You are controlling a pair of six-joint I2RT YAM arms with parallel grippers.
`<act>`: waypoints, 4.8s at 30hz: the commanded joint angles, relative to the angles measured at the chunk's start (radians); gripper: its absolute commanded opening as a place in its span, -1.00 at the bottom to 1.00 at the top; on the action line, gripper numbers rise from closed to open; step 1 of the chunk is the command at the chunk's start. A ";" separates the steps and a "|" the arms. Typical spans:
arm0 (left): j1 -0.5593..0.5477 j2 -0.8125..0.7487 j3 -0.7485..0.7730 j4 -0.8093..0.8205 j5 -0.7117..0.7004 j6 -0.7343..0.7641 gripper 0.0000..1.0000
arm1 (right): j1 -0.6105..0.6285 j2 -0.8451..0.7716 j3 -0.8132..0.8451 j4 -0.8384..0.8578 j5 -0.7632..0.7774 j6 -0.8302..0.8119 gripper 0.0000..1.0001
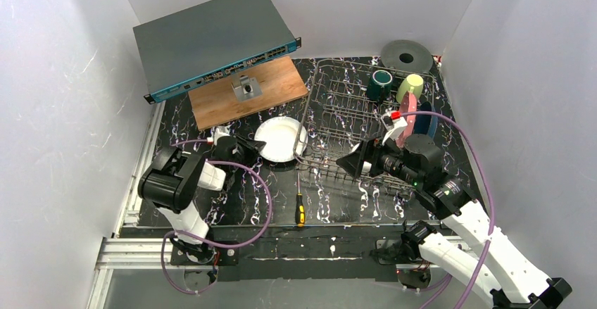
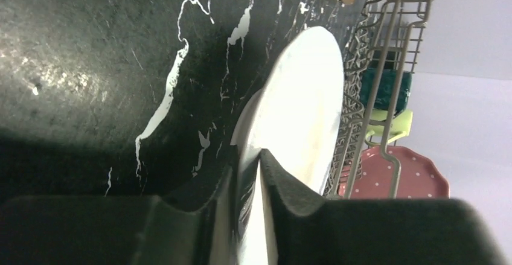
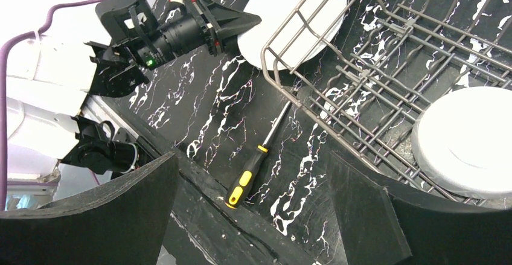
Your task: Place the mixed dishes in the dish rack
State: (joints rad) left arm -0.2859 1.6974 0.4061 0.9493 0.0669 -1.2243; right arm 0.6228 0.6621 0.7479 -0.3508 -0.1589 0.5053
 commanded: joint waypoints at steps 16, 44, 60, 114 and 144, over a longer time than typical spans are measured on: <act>0.127 -0.920 0.061 -0.990 -0.249 0.457 -1.00 | -0.001 0.026 0.041 0.032 -0.008 0.006 0.96; 0.142 -1.548 0.176 -1.160 0.348 0.245 -1.00 | 0.184 0.488 0.267 0.340 -0.439 0.236 0.96; 0.142 -1.597 0.093 -1.088 0.386 0.141 -1.00 | 0.382 0.509 0.253 0.475 -0.089 0.387 0.70; 0.141 -1.373 0.384 -1.798 -0.036 0.690 0.96 | 0.040 0.468 0.604 -0.330 0.833 0.114 -0.97; 0.108 -1.400 0.354 -1.806 -0.093 0.658 0.96 | -0.109 1.080 1.088 -0.820 1.149 0.297 -0.97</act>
State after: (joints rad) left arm -0.1734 0.3038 0.7666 -0.8455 -0.0116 -0.5686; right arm 0.5369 1.7840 1.8118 -1.0885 0.7799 0.7784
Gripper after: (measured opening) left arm 0.978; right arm 0.344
